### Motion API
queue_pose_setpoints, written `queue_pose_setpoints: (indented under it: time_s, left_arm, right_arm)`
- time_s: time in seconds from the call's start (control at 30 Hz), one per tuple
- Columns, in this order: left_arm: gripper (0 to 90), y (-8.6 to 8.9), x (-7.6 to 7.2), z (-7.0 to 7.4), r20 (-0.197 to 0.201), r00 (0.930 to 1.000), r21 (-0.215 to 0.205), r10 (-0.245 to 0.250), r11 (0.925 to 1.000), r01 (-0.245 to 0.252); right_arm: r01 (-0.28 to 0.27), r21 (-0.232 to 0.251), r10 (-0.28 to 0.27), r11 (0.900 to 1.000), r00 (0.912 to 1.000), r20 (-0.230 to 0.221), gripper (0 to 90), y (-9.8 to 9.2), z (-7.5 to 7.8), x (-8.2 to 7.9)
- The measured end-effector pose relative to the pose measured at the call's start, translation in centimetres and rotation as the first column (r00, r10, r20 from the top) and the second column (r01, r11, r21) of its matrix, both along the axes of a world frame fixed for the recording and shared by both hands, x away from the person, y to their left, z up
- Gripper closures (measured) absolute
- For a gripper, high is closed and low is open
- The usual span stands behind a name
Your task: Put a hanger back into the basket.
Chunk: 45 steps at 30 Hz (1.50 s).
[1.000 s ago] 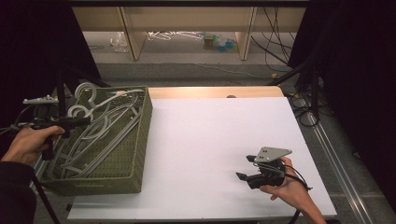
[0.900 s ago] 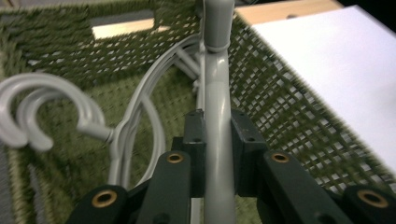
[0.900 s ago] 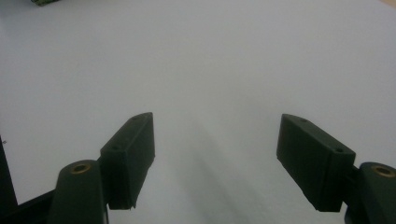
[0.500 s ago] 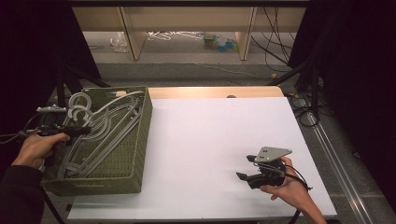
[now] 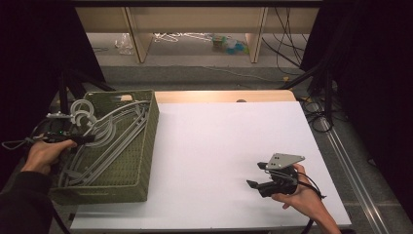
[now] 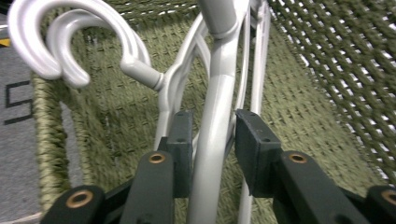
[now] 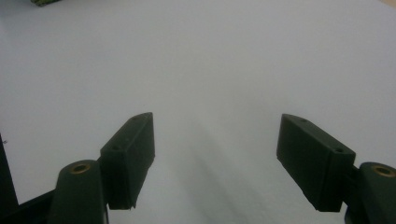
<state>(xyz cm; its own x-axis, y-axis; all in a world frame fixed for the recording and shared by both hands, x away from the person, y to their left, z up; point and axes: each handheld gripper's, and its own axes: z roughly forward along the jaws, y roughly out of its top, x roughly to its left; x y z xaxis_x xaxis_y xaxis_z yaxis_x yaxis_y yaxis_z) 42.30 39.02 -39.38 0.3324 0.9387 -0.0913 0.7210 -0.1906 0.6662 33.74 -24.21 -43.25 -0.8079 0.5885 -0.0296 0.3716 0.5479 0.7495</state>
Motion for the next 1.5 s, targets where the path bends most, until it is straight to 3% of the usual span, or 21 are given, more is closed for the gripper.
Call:
queue_pose_setpoints:
  time_s: [0.1,0.13,0.2,0.23,0.33,0.47,0.73,0.77,0.8,0.9,1.1,1.13,1.2,1.23,1.27,1.33,1.37,1.43,1.5]
  left_arm:
    - [64.7,0.0,0.1,-0.2,0.012,0.9995,-0.003,0.029,0.9996,-0.029]
    - [63.8,0.0,0.0,-0.2,0.019,0.9981,0.004,0.059,0.9982,-0.059]
    - [61.1,0.2,-0.2,0.3,0.008,0.9953,0.074,0.096,0.9926,-0.096]
    - [58.9,0.3,-0.3,0.4,0.012,0.9947,0.084,0.102,0.9912,-0.102]
    - [60.2,0.7,-0.8,0.9,0.027,0.9951,0.064,0.096,0.9932,-0.097]
    - [61.4,0.7,-1.3,1.5,0.036,0.9962,0.066,0.08,0.9944,-0.082]
    - [55.6,-0.3,-2.7,2.6,0.112,0.9919,0.026,0.061,0.9976,-0.064]
    - [52.2,-0.7,-3.2,2.8,0.133,0.9893,0.01,0.06,0.998,-0.062]
    - [49.1,-1.4,-3.7,3.1,0.182,0.9809,-0.045,0.068,0.9971,-0.061]
    - [43.4,-2.6,-4.8,3.6,0.23,0.9722,-0.106,0.042,0.9942,-0.018]
    - [31.7,-5.3,-6.6,4.1,0.312,0.9501,-0.145,-0.003,0.9881,0.051]
    - [31.0,-5.3,-6.6,4.1,0.312,0.9501,-0.145,-0.003,0.9881,0.051]
    - [28.5,-6.4,-7.3,4.2,0.352,0.9357,-0.158,-0.028,0.9835,0.089]
    - [27.7,-6.4,-7.3,4.2,0.352,0.9357,-0.158,-0.028,0.9835,0.089]
    - [26.2,-6.9,-7.5,4.2,0.367,0.9298,-0.163,-0.031,0.9819,0.097]
    - [24.9,-7.7,-7.9,4.1,0.382,0.9236,-0.198,-0.035,0.973,0.118]
    - [22.6,-8.6,-8.2,4.0,0.401,0.9154,-0.251,-0.037,0.9564,0.149]
    - [21.4,-9.1,-8.4,3.9,0.399,0.9158,-0.257,-0.047,0.9531,0.161]
    - [17.3,-10.6,-8.9,3.9,0.406,0.9083,-0.213,-0.099,0.9564,0.2]
  right_arm:
    - [-0.001,0.002,0.001,1.0,1.0,0.001,28.6,0.0,0.0,0.0]
    - [-0.002,0.002,0.002,1.0,1.0,0.001,28.6,-0.1,0.0,0.0]
    - [-0.001,0.002,0.001,1.0,1.0,-0.001,28.6,-0.1,0.0,0.0]
    - [-0.002,0.002,0.002,1.0,1.0,0.002,28.6,-0.1,0.0,0.1]
    - [0.003,0.001,-0.003,1.0,1.0,-0.004,28.5,-0.1,0.0,0.0]
    - [0.0,0.001,0.0,1.0,1.0,-0.002,28.4,0.0,0.0,0.0]
    - [0.005,0.004,-0.005,1.0,1.0,0.002,28.4,0.0,0.0,0.0]
    - [0.006,0.007,-0.006,1.0,1.0,0.002,28.4,0.0,0.0,0.0]
    - [0.01,0.008,-0.01,1.0,0.9999,0.006,28.4,0.0,0.0,0.0]
    - [0.016,0.014,-0.016,1.0,0.9998,0.008,28.4,0.0,0.1,0.0]
    - [0.024,0.036,-0.024,0.999,0.9996,0.018,28.4,0.0,0.2,-0.1]
    - [0.029,0.043,-0.03,0.999,0.9994,0.019,28.4,0.1,0.2,-0.1]
    - [0.033,0.053,-0.034,0.998,0.9992,0.02,28.4,0.1,0.1,-0.1]
    - [0.035,0.055,-0.036,0.998,0.9992,0.019,28.4,0.1,0.1,-0.1]
    - [0.038,0.06,-0.039,0.997,0.999,0.023,28.4,0.2,0.1,-0.2]
    - [0.041,0.068,-0.044,0.997,0.9985,0.033,28.4,0.2,0.1,-0.2]
    - [0.047,0.08,-0.049,0.996,0.9983,0.032,28.2,0.2,0.2,-0.2]
    - [0.05,0.091,-0.052,0.995,0.9983,0.025,28.2,0.2,0.2,-0.3]
    - [0.046,0.099,-0.049,0.994,0.9983,0.03,27.6,0.2,0.2,-0.4]
